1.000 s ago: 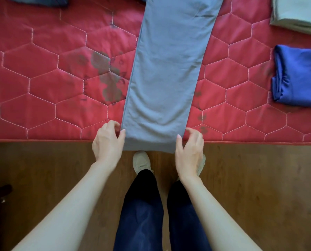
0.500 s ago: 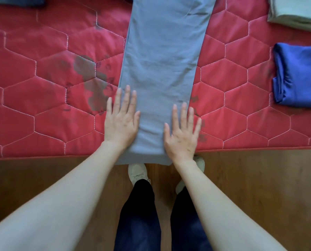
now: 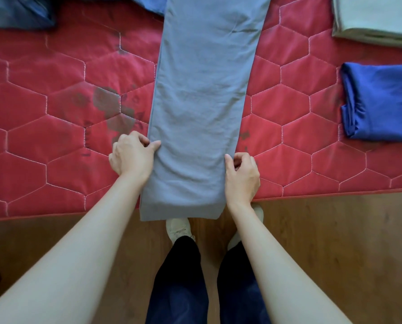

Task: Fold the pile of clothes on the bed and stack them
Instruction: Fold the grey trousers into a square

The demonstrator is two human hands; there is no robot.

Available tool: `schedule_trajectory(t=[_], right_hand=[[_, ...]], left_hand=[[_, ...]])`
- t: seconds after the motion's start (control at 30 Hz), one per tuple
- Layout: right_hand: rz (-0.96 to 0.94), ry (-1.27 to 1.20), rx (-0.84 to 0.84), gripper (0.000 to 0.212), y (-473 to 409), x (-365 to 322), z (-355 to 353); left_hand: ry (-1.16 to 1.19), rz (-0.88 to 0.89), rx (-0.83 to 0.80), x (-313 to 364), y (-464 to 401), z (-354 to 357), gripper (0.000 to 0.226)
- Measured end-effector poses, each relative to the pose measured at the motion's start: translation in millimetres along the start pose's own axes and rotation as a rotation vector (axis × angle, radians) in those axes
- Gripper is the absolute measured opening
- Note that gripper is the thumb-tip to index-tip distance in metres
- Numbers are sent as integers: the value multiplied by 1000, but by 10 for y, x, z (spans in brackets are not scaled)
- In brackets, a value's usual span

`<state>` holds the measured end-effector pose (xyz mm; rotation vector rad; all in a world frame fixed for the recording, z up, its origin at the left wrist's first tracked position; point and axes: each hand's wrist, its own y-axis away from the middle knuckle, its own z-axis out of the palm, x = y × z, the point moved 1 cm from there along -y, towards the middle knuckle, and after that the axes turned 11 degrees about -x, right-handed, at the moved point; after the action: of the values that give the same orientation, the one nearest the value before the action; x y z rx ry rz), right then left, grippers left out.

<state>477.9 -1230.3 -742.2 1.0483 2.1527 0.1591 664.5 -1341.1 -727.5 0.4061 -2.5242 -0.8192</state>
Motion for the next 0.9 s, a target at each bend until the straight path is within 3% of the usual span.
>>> schedule_trajectory(t=[0.2,0.33,0.53,0.73,0.9], right_hand=[[-17,47,-21,20,157,22,35],[-77,22,48,20,259,-30,14],[48,109,-62,24,351,23,123],[63,74,84,18,422,47,56],[102,127,-45,18,387,135,60]], left_hand=[[16,46,-47,-93,148,37,29],[87,122,21,-168,198,-26,23],[110,30,20,-226,158,-40,20],[107,134,17,-319,351,0,14],[117,110,45,-374,391,57,9]])
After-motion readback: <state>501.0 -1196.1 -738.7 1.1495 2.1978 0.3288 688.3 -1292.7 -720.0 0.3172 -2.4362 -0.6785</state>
